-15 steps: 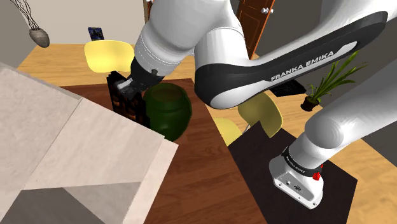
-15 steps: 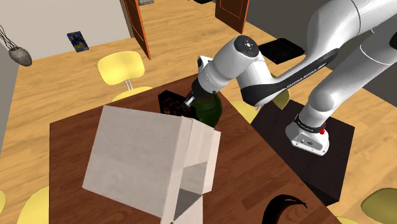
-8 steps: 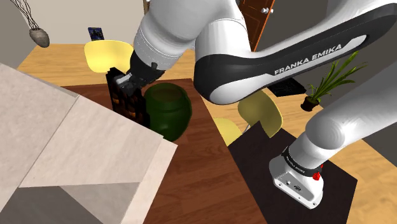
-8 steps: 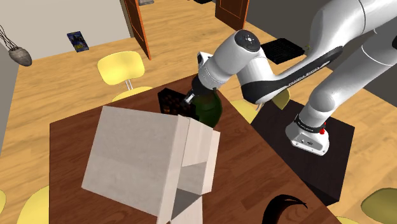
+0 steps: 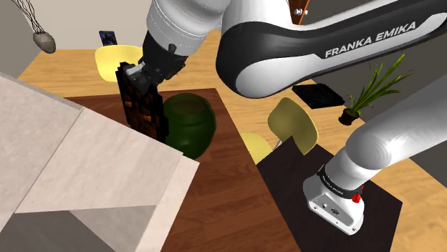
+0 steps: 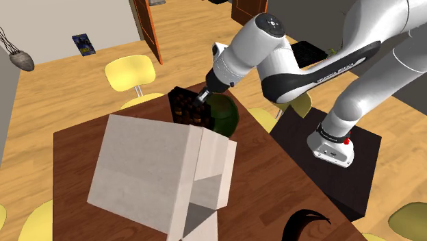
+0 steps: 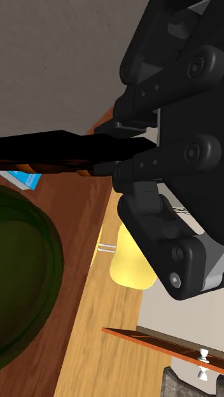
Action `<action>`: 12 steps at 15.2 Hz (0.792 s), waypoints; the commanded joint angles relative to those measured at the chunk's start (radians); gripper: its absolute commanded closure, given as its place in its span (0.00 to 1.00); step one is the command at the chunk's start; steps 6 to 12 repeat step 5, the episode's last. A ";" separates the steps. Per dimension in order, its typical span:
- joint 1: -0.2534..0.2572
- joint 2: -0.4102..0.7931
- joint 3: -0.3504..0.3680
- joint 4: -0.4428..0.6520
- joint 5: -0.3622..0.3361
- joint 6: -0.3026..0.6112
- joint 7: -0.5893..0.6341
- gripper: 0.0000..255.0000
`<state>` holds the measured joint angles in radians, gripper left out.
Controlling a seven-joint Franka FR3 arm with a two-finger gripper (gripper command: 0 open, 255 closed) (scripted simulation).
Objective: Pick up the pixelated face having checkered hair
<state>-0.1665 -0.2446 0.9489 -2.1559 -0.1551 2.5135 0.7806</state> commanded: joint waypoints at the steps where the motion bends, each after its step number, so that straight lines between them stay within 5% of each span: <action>1: 0.012 -0.011 -0.015 0.021 0.020 -0.027 -0.020 1.00; 12: 0.020 -0.019 -0.027 0.042 0.035 -0.054 -0.036 1.00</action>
